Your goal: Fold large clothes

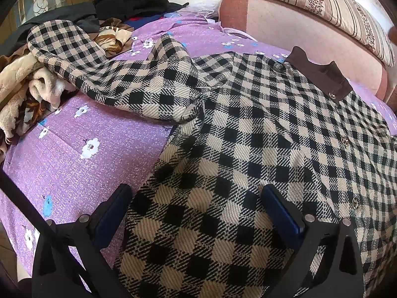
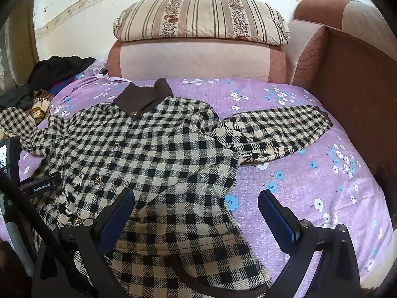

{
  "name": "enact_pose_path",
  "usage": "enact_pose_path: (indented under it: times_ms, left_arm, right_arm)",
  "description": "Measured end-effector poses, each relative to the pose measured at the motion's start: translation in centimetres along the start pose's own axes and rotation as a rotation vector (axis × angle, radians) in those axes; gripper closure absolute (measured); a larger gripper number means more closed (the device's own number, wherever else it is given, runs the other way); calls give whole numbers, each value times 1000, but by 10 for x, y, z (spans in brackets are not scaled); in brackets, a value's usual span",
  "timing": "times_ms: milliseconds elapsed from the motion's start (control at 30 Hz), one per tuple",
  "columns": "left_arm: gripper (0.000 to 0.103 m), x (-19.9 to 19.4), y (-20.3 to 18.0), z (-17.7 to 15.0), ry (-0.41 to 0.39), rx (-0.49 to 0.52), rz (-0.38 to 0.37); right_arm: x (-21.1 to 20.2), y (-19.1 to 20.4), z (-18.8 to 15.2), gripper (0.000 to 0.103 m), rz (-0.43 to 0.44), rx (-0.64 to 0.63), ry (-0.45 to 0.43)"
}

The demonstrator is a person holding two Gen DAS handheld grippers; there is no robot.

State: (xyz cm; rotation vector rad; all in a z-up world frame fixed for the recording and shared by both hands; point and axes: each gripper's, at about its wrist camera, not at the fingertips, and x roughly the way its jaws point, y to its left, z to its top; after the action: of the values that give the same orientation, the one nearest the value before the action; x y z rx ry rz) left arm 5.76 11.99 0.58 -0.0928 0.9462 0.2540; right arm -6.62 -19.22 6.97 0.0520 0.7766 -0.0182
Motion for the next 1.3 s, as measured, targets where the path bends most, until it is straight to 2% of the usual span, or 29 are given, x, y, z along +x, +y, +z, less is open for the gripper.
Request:
enact_pose_path:
  times_ms: [400, 1167, 1300]
  left_arm:
    - [0, 1, -1, -1, -1, -1, 2]
    - [0, 1, -2, -1, -2, -2, 4]
    - [0, 2, -2, -1, -3, -2, 4]
  right_arm:
    - [-17, 48, -19, 1, 73, -131, -31]
    - [11, 63, -30, 1, 51, -176, 55]
    - [26, 56, -14, 1, 47, -168, 69]
